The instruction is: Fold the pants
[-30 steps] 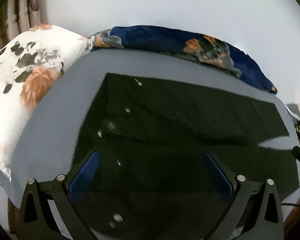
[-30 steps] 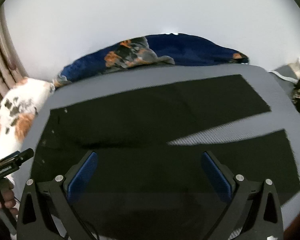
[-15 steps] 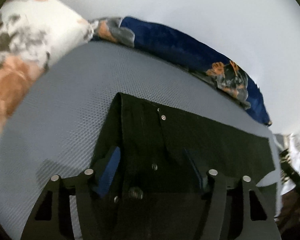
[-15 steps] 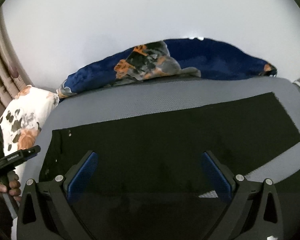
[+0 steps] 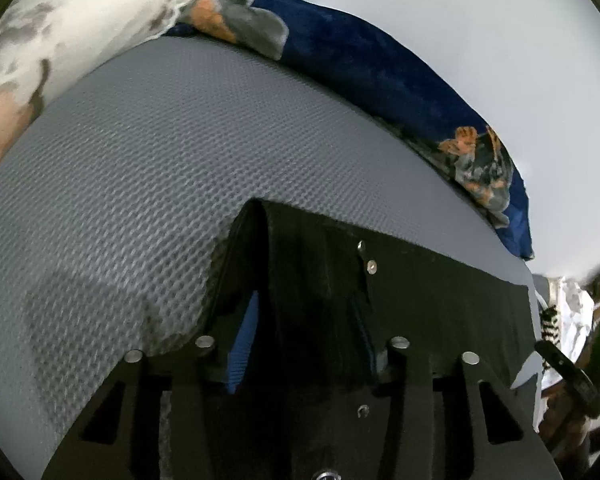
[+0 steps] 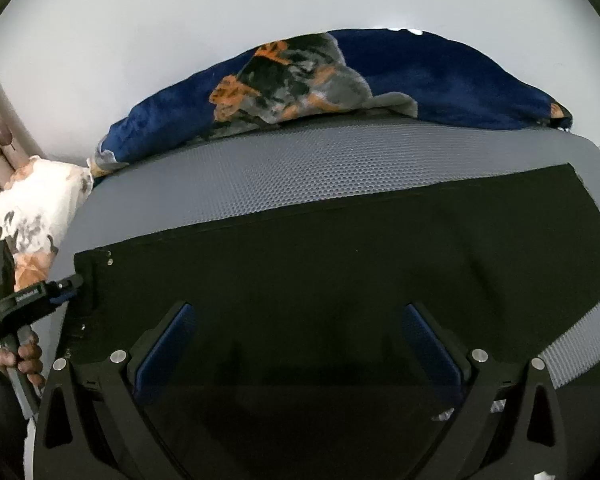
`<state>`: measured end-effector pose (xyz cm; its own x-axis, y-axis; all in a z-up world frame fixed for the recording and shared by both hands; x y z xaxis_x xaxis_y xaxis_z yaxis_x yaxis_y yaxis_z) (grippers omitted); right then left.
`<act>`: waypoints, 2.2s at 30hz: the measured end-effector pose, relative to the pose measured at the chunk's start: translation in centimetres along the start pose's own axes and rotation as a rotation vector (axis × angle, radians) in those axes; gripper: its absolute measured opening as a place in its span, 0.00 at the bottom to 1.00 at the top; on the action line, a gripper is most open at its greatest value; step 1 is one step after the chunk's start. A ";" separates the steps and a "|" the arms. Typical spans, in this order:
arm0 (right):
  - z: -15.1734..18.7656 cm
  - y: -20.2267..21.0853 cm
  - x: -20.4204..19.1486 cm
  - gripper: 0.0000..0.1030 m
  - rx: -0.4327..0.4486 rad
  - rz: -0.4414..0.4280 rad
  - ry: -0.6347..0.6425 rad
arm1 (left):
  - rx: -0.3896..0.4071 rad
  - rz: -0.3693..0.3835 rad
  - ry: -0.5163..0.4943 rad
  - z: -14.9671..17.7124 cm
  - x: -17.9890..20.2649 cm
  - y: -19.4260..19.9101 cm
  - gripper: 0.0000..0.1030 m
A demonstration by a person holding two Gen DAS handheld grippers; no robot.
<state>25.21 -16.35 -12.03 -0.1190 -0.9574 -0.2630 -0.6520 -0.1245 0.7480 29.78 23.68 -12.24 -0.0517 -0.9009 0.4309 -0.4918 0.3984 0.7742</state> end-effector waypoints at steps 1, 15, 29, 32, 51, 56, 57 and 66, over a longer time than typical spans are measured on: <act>-0.3 -0.3 -0.2 1.00 -0.003 0.002 0.002 | -0.007 0.022 -0.004 -0.3 0.0 -0.2 0.36; -3.2 -3.7 -3.0 1.00 -0.038 -0.025 0.052 | -0.110 0.208 -0.019 -3.4 0.4 -2.9 0.22; -4.5 -5.9 -2.6 1.00 -0.092 -0.094 0.227 | -0.023 0.224 -0.048 -4.3 2.5 -2.0 0.07; -5.9 -6.4 -2.7 1.00 -0.123 -0.130 0.317 | 0.025 0.238 -0.113 -4.3 4.2 0.4 0.07; -9.4 -12.3 -3.7 0.59 -0.561 -0.381 0.877 | 0.142 0.262 -0.283 -1.9 8.0 7.3 0.07; -9.0 -12.3 -3.2 0.32 -0.567 -0.369 0.931 | 0.125 0.243 -0.303 -1.5 8.5 7.3 0.07; -9.0 -12.3 -3.1 0.27 -0.564 -0.362 0.928 | 0.124 0.238 -0.305 -1.4 8.6 7.3 0.07; -9.2 -9.5 -2.0 0.10 -0.407 -0.226 0.877 | 0.114 0.188 -0.303 -1.6 8.1 6.4 0.07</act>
<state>38.51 -15.63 -13.04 0.6795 -0.7336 -0.0038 -0.2647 -0.2501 0.9313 27.62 19.19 -3.04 -0.3968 -0.8309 0.3901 -0.5422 0.5551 0.6308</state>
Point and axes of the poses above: each gripper's, at about its wrist camera, not at the fingertips, and y roughly against the way its jaws point, x to its right, z to its underside, the point moved 3 cm from there along -y, roughly the way its jaws point, and after that the axes turned 7 degrees about -y, right-handed, at the moved point
